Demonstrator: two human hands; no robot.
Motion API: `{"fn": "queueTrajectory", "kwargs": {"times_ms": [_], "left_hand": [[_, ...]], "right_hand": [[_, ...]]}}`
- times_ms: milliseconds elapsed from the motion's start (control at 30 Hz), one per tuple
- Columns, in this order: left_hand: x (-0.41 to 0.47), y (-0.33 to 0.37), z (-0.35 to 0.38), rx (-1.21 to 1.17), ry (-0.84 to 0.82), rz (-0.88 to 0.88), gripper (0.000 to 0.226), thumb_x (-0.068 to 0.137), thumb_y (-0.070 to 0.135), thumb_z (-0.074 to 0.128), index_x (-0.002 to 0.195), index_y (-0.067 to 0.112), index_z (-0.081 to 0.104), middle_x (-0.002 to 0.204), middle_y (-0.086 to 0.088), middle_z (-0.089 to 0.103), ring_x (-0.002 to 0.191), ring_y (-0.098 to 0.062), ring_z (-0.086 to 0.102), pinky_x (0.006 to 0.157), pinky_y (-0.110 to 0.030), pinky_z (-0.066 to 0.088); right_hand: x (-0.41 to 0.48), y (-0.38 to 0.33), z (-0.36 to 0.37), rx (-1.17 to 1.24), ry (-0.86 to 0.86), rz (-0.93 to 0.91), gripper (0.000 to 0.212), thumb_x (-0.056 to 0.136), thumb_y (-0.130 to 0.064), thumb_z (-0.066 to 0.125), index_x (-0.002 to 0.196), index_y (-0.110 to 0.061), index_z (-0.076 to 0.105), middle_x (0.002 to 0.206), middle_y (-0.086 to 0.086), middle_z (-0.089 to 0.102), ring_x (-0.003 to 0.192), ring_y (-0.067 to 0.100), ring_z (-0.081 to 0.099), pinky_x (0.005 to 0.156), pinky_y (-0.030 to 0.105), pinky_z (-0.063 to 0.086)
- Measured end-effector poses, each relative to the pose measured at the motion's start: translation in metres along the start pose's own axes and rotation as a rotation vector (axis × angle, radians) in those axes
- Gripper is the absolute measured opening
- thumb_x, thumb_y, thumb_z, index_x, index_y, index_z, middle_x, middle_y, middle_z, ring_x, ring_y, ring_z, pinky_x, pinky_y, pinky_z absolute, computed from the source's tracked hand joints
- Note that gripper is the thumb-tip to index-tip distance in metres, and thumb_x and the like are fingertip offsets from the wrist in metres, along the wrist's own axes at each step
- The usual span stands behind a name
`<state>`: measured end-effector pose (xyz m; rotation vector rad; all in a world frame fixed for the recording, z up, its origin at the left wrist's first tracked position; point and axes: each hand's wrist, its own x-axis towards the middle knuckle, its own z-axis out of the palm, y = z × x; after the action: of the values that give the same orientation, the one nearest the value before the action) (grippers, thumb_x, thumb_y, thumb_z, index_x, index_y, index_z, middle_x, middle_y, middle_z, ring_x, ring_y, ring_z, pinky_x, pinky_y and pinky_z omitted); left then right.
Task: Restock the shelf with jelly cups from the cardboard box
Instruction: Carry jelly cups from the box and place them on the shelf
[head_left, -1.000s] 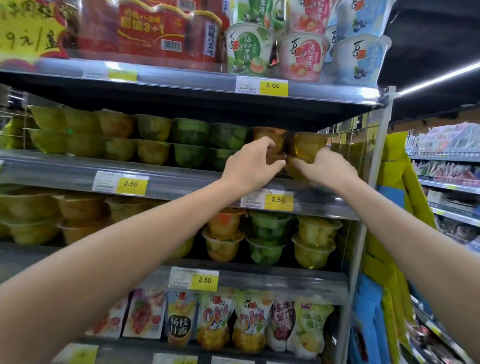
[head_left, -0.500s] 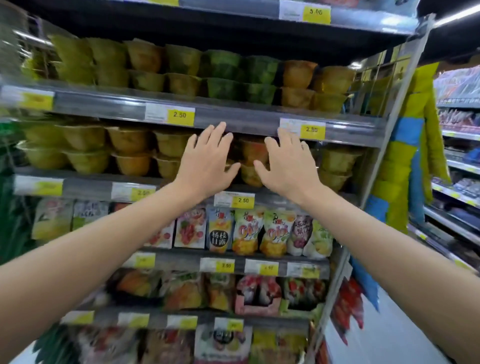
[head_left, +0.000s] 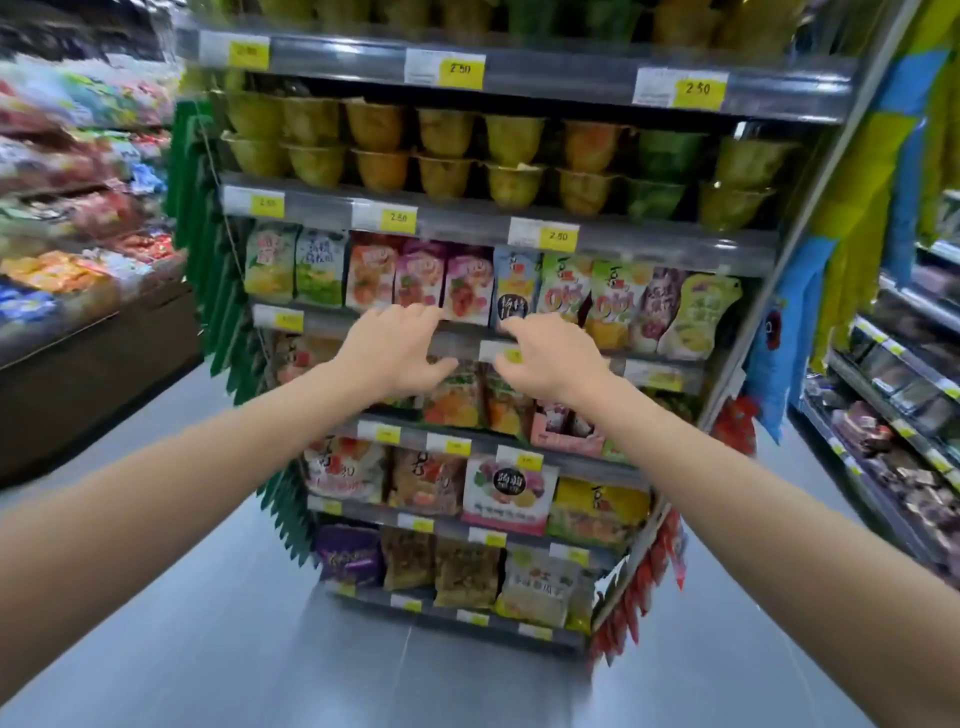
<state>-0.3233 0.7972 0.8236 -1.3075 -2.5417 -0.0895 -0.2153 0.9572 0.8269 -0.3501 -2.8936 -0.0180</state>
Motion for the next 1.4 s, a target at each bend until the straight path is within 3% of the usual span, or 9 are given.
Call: {"fn": "queueTrajectory", "kwargs": {"times_ms": [133,233,400,533,700,867,1000,1233,1400], "left_hand": [[-0.09,0.007,0.022,-0.022,-0.114,-0.082,0.067,0.092,0.054,0.048,0.143,0.012,0.036,0.133,-0.008,0.054,0.114,-0.027,0.057,0.085,-0.037,0.05],[-0.162,0.007,0.039,-0.051,-0.222,-0.144,0.063,0.091,0.052,0.051,0.139,0.013,0.041,0.122,-0.006,0.061,0.106,-0.027,0.06,0.082,-0.04,0.052],[-0.278,0.005,0.068,-0.081,-0.329,-0.288,0.05,0.091,0.044,0.053,0.13,0.014,0.048,0.123,-0.006,0.061,0.111,-0.028,0.058,0.084,-0.036,0.045],[-0.364,-0.007,0.09,-0.118,-0.439,-0.441,0.057,0.092,0.045,0.051,0.141,0.017,0.039,0.138,-0.003,0.052,0.124,-0.026,0.05,0.094,-0.035,0.042],[-0.46,-0.04,0.097,-0.128,-0.506,-0.646,0.061,0.093,0.046,0.05,0.145,0.018,0.034,0.144,0.0,0.046,0.13,-0.022,0.045,0.098,-0.034,0.039],[-0.578,-0.086,0.094,-0.202,-0.541,-0.94,0.058,0.093,0.043,0.051,0.143,0.016,0.037,0.142,-0.003,0.048,0.129,-0.026,0.046,0.101,-0.041,0.041],[-0.671,-0.117,0.083,-0.234,-0.541,-1.189,0.054,0.093,0.037,0.053,0.14,0.013,0.042,0.142,-0.008,0.049,0.129,-0.027,0.046,0.1,-0.035,0.04],[-0.806,-0.175,0.075,-0.259,-0.62,-1.432,0.051,0.089,0.045,0.053,0.129,0.014,0.053,0.131,-0.009,0.057,0.119,-0.03,0.054,0.092,-0.037,0.046],[-0.862,-0.212,0.098,-0.32,-0.665,-1.448,0.048,0.09,0.042,0.054,0.131,0.017,0.051,0.13,-0.006,0.057,0.119,-0.028,0.054,0.091,-0.037,0.046]], "right_hand": [[-0.056,-0.043,0.035,0.058,-0.181,-0.081,0.054,0.097,-0.044,0.043,0.143,-0.016,0.041,0.118,0.005,0.063,0.102,0.025,0.059,0.073,0.033,0.051],[-0.092,-0.083,0.061,0.115,-0.296,-0.162,0.051,0.098,-0.044,0.041,0.142,-0.018,0.042,0.106,0.001,0.066,0.079,0.018,0.061,0.06,0.029,0.05],[-0.144,-0.154,0.108,0.163,-0.394,-0.318,0.049,0.095,-0.044,0.046,0.138,-0.021,0.047,0.128,0.002,0.061,0.114,0.025,0.057,0.083,0.036,0.052],[-0.172,-0.217,0.151,0.168,-0.483,-0.436,0.048,0.092,-0.042,0.046,0.136,-0.022,0.049,0.128,0.003,0.06,0.116,0.026,0.055,0.08,0.034,0.043],[-0.197,-0.305,0.185,0.149,-0.599,-0.587,0.053,0.093,-0.043,0.047,0.142,-0.025,0.041,0.139,0.003,0.053,0.129,0.024,0.047,0.1,0.038,0.042],[-0.222,-0.415,0.198,0.165,-0.688,-0.808,0.051,0.095,-0.039,0.047,0.143,-0.023,0.041,0.136,0.003,0.055,0.128,0.023,0.047,0.097,0.036,0.041],[-0.242,-0.509,0.206,0.136,-0.706,-0.976,0.049,0.096,-0.039,0.046,0.142,-0.023,0.043,0.134,0.001,0.056,0.127,0.023,0.048,0.094,0.035,0.042],[-0.278,-0.669,0.224,0.057,-0.773,-1.192,0.044,0.096,-0.035,0.046,0.137,-0.02,0.048,0.131,0.006,0.059,0.123,0.027,0.05,0.09,0.036,0.044],[-0.298,-0.754,0.25,-0.007,-0.827,-1.262,0.039,0.096,-0.035,0.045,0.131,-0.02,0.052,0.125,0.008,0.058,0.117,0.028,0.052,0.078,0.031,0.038]]}}
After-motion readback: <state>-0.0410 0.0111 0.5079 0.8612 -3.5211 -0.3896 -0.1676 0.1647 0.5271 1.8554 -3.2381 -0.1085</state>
